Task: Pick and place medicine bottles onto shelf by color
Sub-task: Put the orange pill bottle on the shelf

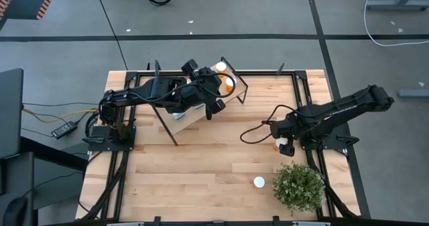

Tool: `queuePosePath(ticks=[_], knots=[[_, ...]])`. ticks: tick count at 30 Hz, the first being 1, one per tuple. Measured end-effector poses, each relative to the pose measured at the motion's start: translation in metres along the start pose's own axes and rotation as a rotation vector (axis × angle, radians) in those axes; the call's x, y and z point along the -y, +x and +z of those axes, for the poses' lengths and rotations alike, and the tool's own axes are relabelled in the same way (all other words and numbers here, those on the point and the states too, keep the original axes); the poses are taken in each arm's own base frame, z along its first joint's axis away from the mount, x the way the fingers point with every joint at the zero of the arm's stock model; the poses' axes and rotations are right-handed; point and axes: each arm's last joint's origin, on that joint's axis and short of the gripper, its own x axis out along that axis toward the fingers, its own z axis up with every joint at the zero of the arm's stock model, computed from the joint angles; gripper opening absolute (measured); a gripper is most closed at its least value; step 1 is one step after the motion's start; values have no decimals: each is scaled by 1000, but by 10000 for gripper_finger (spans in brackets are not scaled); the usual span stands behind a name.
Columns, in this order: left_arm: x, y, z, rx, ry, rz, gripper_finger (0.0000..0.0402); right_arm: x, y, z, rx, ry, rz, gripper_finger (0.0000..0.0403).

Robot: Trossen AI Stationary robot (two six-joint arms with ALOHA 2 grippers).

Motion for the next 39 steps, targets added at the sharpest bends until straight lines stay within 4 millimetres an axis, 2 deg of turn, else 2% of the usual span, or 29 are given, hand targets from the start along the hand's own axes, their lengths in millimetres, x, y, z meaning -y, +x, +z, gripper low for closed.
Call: queuePosePath(ticks=[6,14,24,39], knots=[[0,0,0,0,0,0,173,-4,12,0,63,-32,-13,396],[0,0,-1,-5,4,0,173,2,30,-9,14,-9,-43,395],[0,0,-1,-9,-10,0,169,-3,30,-1,92,12,9,391],[0,0,-1,-10,-9,1,165,-2,34,-4,78,42,5,351]])
